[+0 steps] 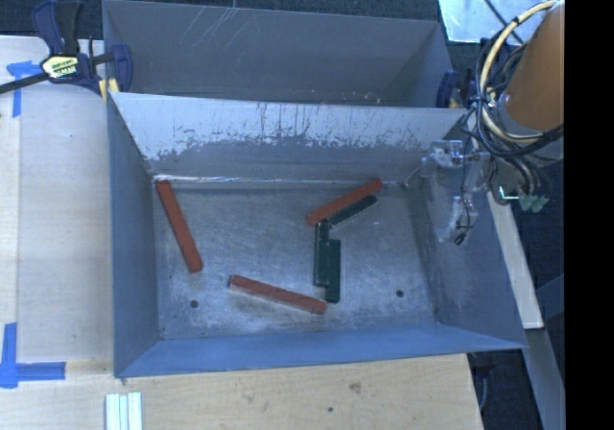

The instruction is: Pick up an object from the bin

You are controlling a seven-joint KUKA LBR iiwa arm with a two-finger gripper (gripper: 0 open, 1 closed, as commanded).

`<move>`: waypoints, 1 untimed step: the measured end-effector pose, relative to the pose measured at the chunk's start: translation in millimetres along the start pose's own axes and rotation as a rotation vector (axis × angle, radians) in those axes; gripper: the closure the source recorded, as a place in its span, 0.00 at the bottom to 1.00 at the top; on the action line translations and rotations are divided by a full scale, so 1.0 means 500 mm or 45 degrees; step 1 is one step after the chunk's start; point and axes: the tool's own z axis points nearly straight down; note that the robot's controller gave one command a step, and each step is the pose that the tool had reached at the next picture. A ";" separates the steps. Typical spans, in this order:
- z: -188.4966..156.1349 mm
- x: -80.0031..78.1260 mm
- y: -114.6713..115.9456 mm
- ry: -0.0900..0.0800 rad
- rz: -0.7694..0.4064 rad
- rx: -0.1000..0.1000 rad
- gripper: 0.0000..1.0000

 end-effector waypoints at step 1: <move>0.172 0.004 0.002 -0.002 0.237 -0.001 0.00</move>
Offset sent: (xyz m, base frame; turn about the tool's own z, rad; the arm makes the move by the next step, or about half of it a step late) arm -0.0014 0.0016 -0.0834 0.1852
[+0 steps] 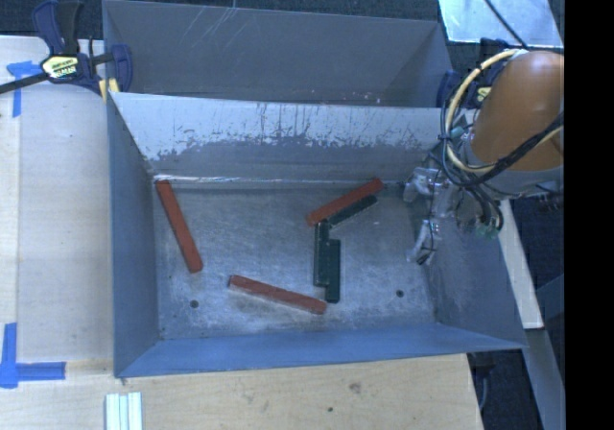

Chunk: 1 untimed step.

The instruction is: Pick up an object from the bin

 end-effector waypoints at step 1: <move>0.175 0.003 0.090 -0.007 0.080 -0.001 0.00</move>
Offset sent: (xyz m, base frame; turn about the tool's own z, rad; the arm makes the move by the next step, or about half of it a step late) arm 0.0060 0.0427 -0.0846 0.0646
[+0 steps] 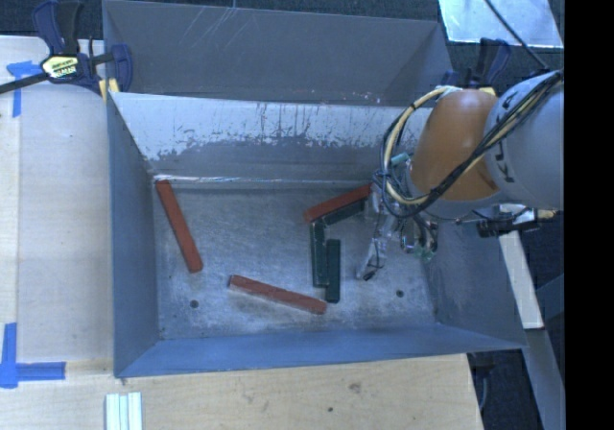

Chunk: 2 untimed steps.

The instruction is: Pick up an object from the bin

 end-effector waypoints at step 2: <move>-0.015 -0.051 0.179 -0.016 0.038 -0.002 1.00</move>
Offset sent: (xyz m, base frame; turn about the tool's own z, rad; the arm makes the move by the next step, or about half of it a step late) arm 0.0426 0.0812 0.0028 0.0324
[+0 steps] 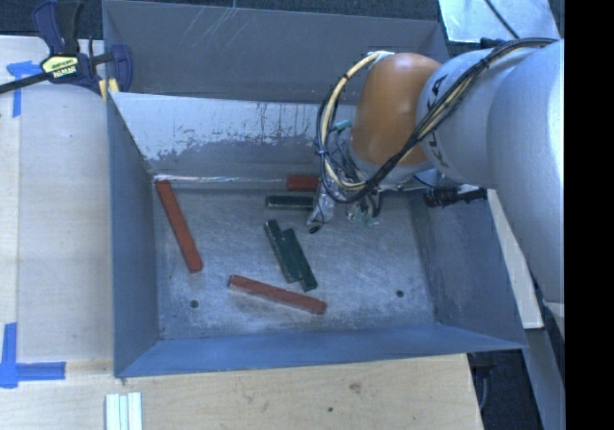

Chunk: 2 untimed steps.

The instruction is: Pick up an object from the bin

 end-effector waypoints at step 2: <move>0.000 0.000 -0.001 0.001 0.000 0.001 1.00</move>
Offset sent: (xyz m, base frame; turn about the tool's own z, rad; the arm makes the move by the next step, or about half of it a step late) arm 0.0000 0.0000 0.0000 0.0000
